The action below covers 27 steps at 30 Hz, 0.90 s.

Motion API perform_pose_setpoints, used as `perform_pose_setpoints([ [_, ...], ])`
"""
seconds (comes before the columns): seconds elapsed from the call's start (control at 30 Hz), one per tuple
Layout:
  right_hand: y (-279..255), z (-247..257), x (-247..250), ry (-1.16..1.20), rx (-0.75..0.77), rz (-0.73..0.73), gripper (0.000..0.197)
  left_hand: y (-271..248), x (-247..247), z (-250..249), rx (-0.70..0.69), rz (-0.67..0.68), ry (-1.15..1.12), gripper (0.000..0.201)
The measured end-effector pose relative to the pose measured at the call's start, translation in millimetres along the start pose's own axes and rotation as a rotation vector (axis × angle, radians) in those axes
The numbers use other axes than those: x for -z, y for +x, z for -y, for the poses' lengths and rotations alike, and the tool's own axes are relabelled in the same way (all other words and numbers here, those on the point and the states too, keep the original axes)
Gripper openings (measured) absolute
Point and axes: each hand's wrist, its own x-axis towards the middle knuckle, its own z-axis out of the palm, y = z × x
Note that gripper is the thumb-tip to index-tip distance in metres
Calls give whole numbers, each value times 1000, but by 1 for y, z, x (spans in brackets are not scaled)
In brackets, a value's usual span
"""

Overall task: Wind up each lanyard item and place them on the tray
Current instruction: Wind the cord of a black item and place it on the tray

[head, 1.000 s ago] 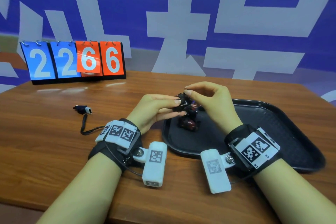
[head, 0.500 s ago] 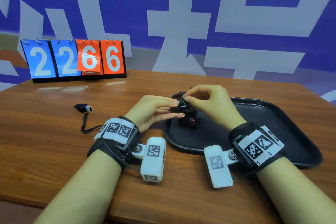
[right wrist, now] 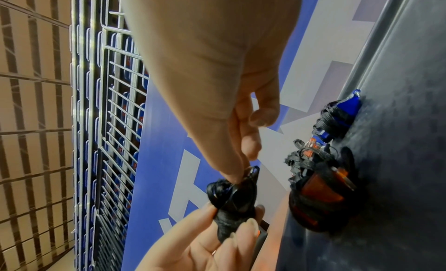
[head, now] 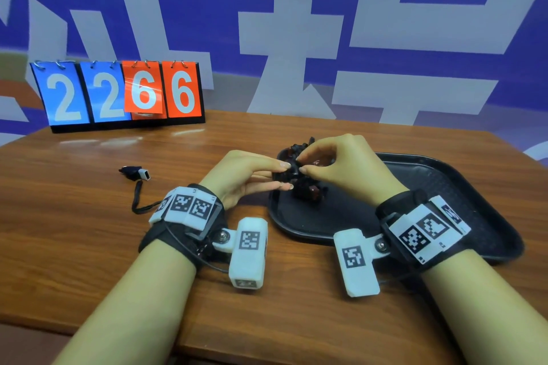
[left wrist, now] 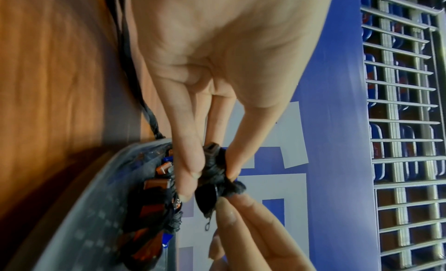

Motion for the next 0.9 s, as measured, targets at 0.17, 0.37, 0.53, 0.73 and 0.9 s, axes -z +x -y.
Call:
perform_pose_setpoints([
  [0.17,4,4,2,-79,8,19,7,-3,-3,-2,-23,-13,24,17],
  [0.37,5,9,1,-125,21,-7,7,-5,-5,-3,-31,-13,22,14],
  [0.53,5,8,1,-160,30,-1,8,-4,-8,-1,-40,-17,53,17],
  [0.73,2,1,1,-83,34,15,7,-3,-7,-3,-61,-29,21,18],
  [0.9,1,-3,0,135,-29,-147,9,-2,-7,-1,-46,-23,36,21],
])
